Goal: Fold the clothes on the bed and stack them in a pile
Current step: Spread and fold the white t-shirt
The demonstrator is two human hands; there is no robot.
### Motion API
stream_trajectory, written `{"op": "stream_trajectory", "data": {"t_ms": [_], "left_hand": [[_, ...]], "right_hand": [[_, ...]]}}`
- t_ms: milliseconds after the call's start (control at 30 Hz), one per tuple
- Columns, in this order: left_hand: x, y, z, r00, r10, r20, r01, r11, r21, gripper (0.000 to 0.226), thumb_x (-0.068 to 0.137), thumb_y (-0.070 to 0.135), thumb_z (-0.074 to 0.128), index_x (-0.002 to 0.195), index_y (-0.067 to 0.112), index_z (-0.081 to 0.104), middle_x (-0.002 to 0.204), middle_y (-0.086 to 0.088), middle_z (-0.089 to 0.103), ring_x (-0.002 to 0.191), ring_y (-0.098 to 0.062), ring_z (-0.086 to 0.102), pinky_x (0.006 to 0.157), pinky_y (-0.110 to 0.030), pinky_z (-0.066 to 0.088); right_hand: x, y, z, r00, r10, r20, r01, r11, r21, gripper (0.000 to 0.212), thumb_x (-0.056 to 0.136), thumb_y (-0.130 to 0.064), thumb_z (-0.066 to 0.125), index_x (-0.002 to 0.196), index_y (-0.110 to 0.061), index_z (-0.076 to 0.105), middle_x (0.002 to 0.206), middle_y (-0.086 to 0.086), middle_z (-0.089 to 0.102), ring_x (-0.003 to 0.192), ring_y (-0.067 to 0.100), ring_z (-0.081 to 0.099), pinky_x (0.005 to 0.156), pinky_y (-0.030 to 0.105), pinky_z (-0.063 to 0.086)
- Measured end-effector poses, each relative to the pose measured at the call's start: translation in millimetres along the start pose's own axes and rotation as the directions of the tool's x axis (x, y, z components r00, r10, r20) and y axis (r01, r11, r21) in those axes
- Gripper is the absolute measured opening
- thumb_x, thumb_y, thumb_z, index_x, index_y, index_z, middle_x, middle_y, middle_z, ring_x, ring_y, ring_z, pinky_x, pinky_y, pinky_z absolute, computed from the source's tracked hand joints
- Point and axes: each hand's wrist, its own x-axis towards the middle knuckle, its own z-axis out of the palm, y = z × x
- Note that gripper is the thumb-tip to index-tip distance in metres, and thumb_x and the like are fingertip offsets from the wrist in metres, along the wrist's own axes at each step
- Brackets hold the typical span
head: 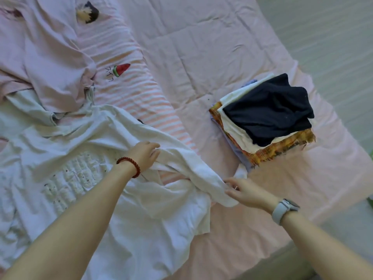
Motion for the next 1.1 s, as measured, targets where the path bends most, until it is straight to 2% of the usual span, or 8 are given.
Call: {"op": "stream_trajectory", "data": {"t_ms": [133, 267, 367, 467, 600, 733, 833, 1100], "left_hand": [[10.7, -18.4, -1.4, 0.970, 0.008, -0.243, 0.003, 0.999, 0.043, 0.039, 0.094, 0.013, 0.047, 0.134, 0.015, 0.047, 0.140, -0.012, 0.039, 0.123, -0.028, 0.040, 0.094, -0.038, 0.039], [43.8, -21.7, -15.3, 0.992, 0.007, -0.129, 0.042, 0.926, 0.376, 0.051, 0.095, 0.036, 0.042, 0.143, 0.030, 0.025, 0.152, 0.002, 0.022, 0.134, -0.030, 0.020, 0.100, -0.046, 0.029], [65.2, -14.2, -18.5, 0.995, 0.051, -0.088, -0.002, 0.875, 0.485, 0.036, 0.095, 0.039, 0.039, 0.129, 0.032, 0.044, 0.135, 0.004, 0.046, 0.130, -0.025, 0.028, 0.107, -0.043, 0.014], [71.0, -10.2, -27.3, 0.981, 0.141, -0.134, -0.095, 0.948, 0.303, 0.027, 0.096, 0.029, 0.041, 0.111, 0.019, 0.061, 0.114, -0.003, 0.057, 0.114, -0.025, 0.045, 0.100, -0.038, 0.022], [64.4, -3.0, -55.6, 0.909, 0.124, -0.399, -0.140, 0.990, -0.011, 0.020, 0.093, 0.018, 0.050, 0.102, 0.007, 0.064, 0.102, -0.017, 0.064, 0.101, -0.035, 0.055, 0.084, -0.041, 0.036], [63.0, 12.3, -77.1, 0.820, 0.056, -0.570, -0.076, 0.997, -0.012, 0.018, 0.090, 0.017, 0.054, 0.096, 0.005, 0.066, 0.096, -0.019, 0.064, 0.099, -0.037, 0.053, 0.083, -0.042, 0.034], [70.4, 24.8, -87.2, 0.793, -0.016, -0.609, 0.024, 1.000, 0.004, 0.023, 0.092, 0.019, 0.050, 0.100, 0.006, 0.066, 0.104, -0.019, 0.062, 0.105, -0.037, 0.050, 0.090, -0.044, 0.031], [104.5, 34.0, -82.5, 0.778, -0.246, -0.578, 0.261, 0.963, -0.059, 0.028, 0.096, 0.023, 0.041, 0.104, 0.012, 0.066, 0.117, -0.013, 0.056, 0.115, -0.032, 0.042, 0.105, -0.045, 0.016]], "right_hand": [[11.0, 23.1, 58.6, 0.991, 0.062, -0.122, -0.093, 0.958, -0.270, 0.055, 0.090, -0.033, 0.046, 0.143, -0.027, 0.027, 0.138, -0.005, 0.041, 0.132, 0.018, 0.030, 0.100, 0.038, 0.032], [15.8, 32.5, 76.8, 0.946, 0.149, -0.288, -0.244, 0.911, -0.333, 0.040, 0.087, -0.022, 0.045, 0.127, -0.024, 0.045, 0.122, -0.005, 0.054, 0.118, 0.021, 0.044, 0.091, 0.034, 0.030], [14.6, 33.7, 68.0, 0.889, 0.092, -0.449, -0.220, 0.945, -0.242, 0.022, 0.084, -0.012, 0.046, 0.100, -0.017, 0.060, 0.098, 0.003, 0.063, 0.094, 0.028, 0.055, 0.080, 0.034, 0.036], [-6.5, 24.8, 45.4, 0.756, 0.014, -0.654, -0.069, 0.996, -0.058, 0.015, 0.077, -0.003, 0.051, 0.081, -0.002, 0.065, 0.075, 0.014, 0.065, 0.070, 0.036, 0.060, 0.067, 0.035, 0.035], [-44.0, 7.6, 5.1, 0.583, 0.008, -0.813, -0.054, 0.998, -0.029, 0.022, 0.080, -0.018, 0.052, 0.085, -0.009, 0.071, 0.069, 0.007, 0.068, 0.059, 0.028, 0.063, 0.049, 0.031, 0.046], [-57.0, -4.3, -49.9, 0.454, 0.004, -0.891, -0.031, 0.999, -0.012, 0.018, 0.083, -0.021, 0.057, 0.088, -0.013, 0.072, 0.064, 0.003, 0.067, 0.056, 0.017, 0.059, 0.049, 0.027, 0.046], [-51.6, -6.3, -96.7, 0.459, 0.019, -0.888, -0.073, 0.997, -0.017, 0.017, 0.080, -0.010, 0.071, 0.097, -0.009, 0.069, 0.075, 0.009, 0.069, 0.066, 0.032, 0.064, 0.054, 0.033, 0.046], [14.4, 14.0, -217.2, 0.634, 0.017, -0.773, -0.210, 0.966, -0.151, 0.036, 0.087, -0.038, 0.060, 0.120, -0.023, 0.058, 0.112, 0.001, 0.065, 0.103, 0.024, 0.060, 0.076, 0.033, 0.044]]}}
